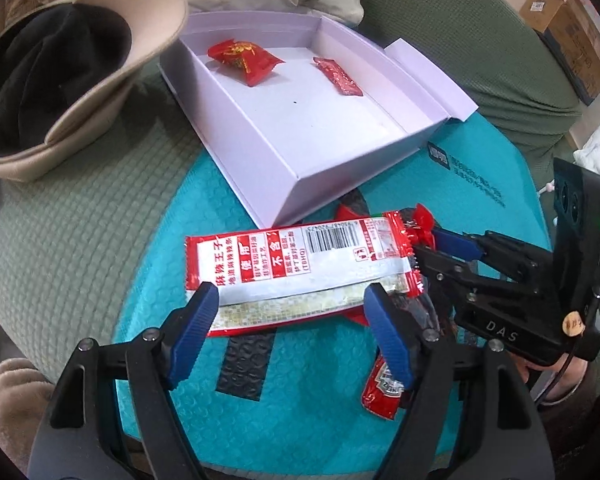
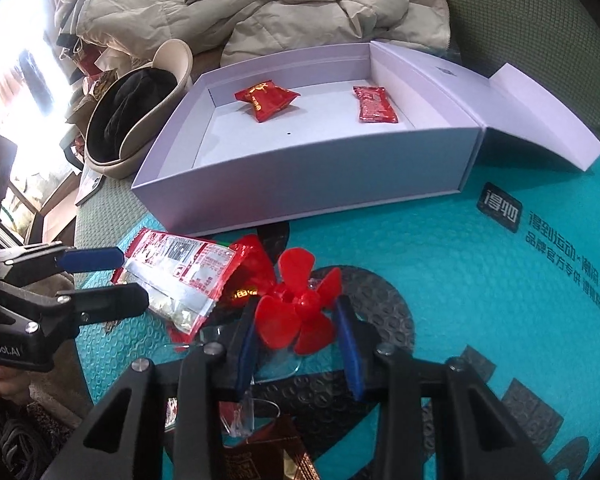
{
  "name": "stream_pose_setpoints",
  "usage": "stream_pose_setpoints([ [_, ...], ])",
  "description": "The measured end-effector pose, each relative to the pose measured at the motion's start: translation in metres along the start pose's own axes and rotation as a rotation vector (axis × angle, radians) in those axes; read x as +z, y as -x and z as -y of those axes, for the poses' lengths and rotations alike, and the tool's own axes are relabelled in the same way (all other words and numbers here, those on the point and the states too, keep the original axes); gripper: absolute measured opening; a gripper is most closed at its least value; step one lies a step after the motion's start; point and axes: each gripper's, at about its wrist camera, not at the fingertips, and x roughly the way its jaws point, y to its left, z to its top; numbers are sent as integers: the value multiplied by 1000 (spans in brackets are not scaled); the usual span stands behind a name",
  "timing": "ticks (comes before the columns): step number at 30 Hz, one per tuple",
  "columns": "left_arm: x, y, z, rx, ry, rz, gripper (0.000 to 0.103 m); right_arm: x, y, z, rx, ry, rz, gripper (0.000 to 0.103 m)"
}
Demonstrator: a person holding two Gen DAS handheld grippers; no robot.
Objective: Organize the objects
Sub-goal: 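Grasp the long red-and-white snack bar with the left gripper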
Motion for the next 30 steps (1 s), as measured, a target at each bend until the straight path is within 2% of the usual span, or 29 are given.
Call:
stream_pose_setpoints([
  [7,-6,2,17,-21,-66,-20,78,0,0,-1,-1,1,-6,37],
  [10,-10,5,17,17,-45,0,78,0,1,1,10,-7,-11,37],
  [12,-13,8,16,74,-31,30,78,0,1,2,11,-10,-13,37],
  [15,-18,9,18,172,-75,71,78,0,2,1,6,-3,-15,37],
  [17,-19,7,18,226,-127,63,78,0,2,1,1,0,-16,37],
  [21,-18,4,11,239,-165,42,78,-1,3,1,-3,-2,-18,37],
  [25,-14,-5,10,201,-180,27,78,-1,3,-1,-9,0,-20,37],
  [30,-15,-16,23,264,-276,34,78,-1,3,-1,-3,-8,-23,37],
])
